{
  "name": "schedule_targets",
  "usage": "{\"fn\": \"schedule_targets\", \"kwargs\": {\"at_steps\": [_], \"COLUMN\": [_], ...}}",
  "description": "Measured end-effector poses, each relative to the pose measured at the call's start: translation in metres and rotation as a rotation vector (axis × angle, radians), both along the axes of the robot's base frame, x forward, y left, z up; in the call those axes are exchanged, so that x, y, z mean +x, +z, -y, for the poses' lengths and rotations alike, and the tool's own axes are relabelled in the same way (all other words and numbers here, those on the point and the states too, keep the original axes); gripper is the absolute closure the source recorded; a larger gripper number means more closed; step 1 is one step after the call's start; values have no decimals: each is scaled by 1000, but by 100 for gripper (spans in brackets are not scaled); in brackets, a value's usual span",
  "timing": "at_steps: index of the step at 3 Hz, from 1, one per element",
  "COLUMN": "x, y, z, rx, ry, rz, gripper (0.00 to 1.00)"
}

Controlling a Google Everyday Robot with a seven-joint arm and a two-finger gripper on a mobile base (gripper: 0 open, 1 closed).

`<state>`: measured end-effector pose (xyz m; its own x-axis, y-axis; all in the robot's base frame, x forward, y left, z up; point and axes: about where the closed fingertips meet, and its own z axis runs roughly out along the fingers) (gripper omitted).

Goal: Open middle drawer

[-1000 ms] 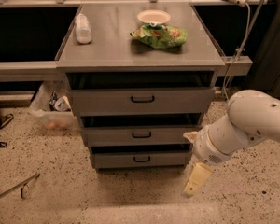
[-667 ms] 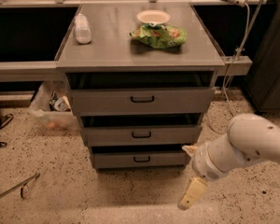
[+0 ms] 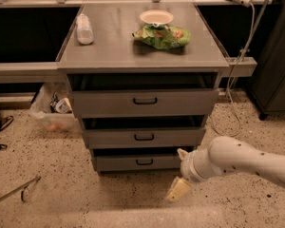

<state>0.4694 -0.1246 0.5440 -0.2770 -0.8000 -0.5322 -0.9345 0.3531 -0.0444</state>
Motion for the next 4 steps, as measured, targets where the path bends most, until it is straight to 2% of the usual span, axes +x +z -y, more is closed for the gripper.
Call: {"fn": "schedule_targets", "kwargs": {"at_steps": [1, 2, 3, 4], "x": [59, 82, 82, 109], "y": [-21, -13, -13, -19], "z": [-6, -14, -14, -10], "rx": [-37, -18, -17, 25], "ry": [-93, -132, -132, -160], "rz": [80, 139, 139, 161], "gripper": [0, 0, 0, 0]}}
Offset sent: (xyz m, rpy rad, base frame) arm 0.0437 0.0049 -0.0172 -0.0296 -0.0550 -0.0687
